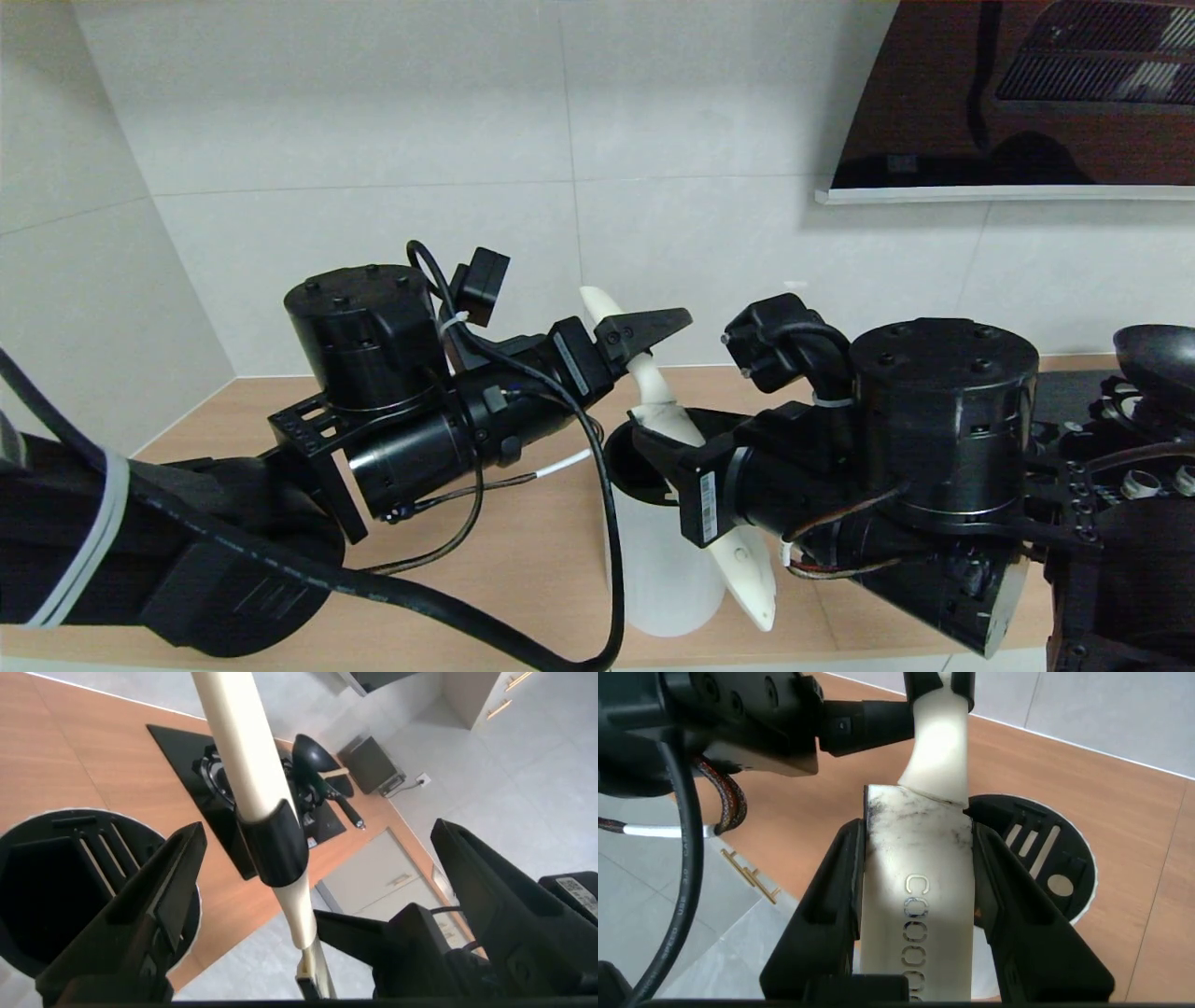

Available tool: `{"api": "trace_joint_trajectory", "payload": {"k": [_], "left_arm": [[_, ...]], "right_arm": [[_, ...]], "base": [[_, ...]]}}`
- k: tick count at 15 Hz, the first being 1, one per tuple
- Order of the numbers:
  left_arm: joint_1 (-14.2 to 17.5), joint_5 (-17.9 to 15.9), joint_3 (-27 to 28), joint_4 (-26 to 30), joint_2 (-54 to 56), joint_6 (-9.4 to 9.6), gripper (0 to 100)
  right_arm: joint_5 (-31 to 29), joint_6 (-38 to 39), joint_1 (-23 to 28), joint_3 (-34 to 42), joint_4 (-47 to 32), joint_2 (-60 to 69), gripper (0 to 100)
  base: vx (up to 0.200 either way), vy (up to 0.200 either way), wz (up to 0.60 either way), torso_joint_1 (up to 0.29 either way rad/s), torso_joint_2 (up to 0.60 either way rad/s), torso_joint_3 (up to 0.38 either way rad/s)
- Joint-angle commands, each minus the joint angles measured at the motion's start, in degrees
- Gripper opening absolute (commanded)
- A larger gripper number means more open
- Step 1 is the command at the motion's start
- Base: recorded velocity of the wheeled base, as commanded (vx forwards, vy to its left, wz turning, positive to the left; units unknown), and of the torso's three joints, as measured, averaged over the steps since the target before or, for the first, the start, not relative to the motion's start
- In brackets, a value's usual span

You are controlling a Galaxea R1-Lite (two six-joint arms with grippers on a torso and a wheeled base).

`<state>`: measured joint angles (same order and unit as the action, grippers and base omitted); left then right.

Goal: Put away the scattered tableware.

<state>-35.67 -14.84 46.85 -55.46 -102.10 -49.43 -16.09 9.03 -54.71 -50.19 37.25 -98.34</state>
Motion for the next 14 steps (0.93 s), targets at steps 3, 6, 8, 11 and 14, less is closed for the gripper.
{"api": "trace_joint_trajectory", "payload": {"k": [3,6,8,11,14], "left_arm": [[0.0,0.0,0.0,0.1,0.2,0.04,100],[0.2,-0.1,0.1,0.1,0.1,0.21,0],[0.2,-0.1,0.2,0.1,-0.4,0.21,0],[0.2,-0.1,0.2,0.0,-0.4,0.21,0],[0.2,-0.2,0.2,-0.1,0.1,0.13,0]], "right_arm": [[0.0,0.0,0.0,0.2,0.0,0.1,0],[0.0,0.0,0.0,0.4,0.0,0.1,0],[0.1,0.1,0.0,0.4,0.0,-0.1,0],[0.1,0.0,0.0,0.6,1.8,-0.2,0],[0.1,0.5,0.0,0.7,2.5,-0.2,0]], "base": [[0.000,0.000,0.00,0.000,0.00,0.000],[0.000,0.000,0.00,0.000,0.00,0.000],[0.000,0.000,0.00,0.000,0.00,0.000],[0.000,0.000,0.00,0.000,0.00,0.000],[0.000,0.000,0.00,0.000,0.00,0.000]]}}
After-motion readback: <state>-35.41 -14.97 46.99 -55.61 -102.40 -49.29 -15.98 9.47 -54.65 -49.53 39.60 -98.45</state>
